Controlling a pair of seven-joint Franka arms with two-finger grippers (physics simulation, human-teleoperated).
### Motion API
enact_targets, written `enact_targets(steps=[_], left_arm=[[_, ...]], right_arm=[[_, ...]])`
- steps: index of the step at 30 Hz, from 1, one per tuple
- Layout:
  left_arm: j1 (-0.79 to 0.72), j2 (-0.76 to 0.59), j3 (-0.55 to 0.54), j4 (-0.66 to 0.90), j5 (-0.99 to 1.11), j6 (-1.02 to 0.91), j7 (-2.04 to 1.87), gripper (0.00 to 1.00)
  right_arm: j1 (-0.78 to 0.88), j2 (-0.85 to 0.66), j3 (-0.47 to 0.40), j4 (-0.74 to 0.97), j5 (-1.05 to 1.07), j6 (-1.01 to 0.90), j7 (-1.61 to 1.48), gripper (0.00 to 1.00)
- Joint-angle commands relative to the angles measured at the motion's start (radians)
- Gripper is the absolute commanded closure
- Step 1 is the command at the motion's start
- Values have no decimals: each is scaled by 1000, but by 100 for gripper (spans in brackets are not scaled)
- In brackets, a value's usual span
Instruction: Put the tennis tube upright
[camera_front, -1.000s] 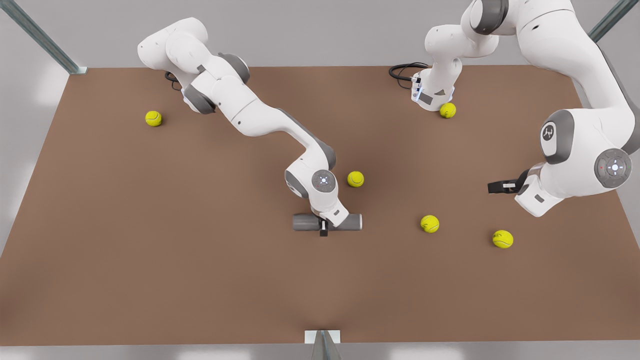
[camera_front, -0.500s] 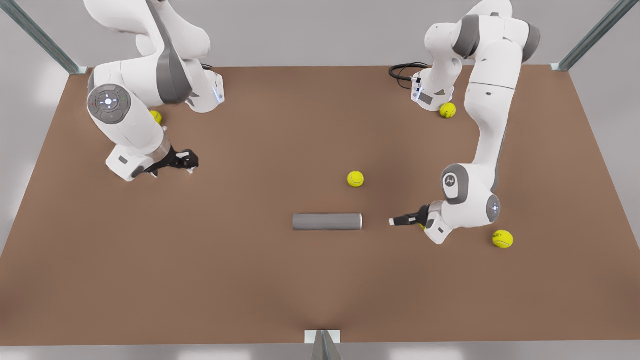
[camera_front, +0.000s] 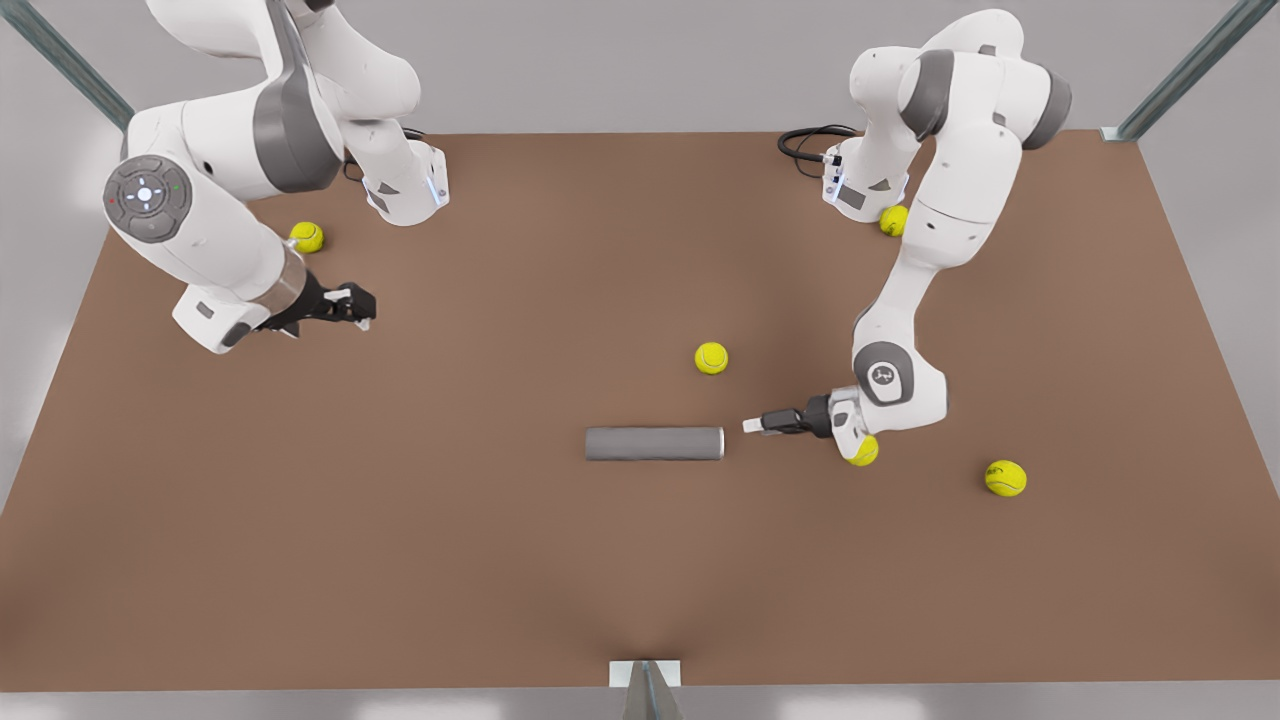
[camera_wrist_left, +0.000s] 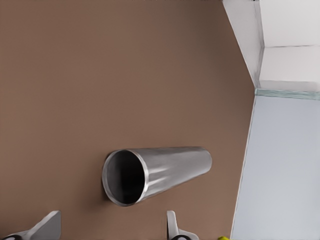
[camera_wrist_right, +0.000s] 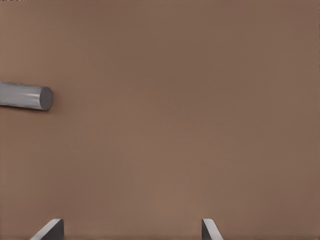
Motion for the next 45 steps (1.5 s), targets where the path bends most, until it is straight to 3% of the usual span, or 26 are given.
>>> enact_targets(steps=[1,6,21,24,45], left_arm=[[0,0,-5,-6,-79,8,0,0],[2,26,-52,-10,-187,47,94,0],[15,84,-97,62,-211,47,149,0],[15,98,-105,64,-211,47,150,0],[15,150,-158,113,-211,35,187,0]], right_arm=[[3,0,0,0,0,0,0,0],[13,3,2,0,0,3,0,0],[43,9,2,-2,-8,3,3,0],[44,20,-1,-6,-138,6,11,0],[107,67,2,-2,-156,5,15,0]])
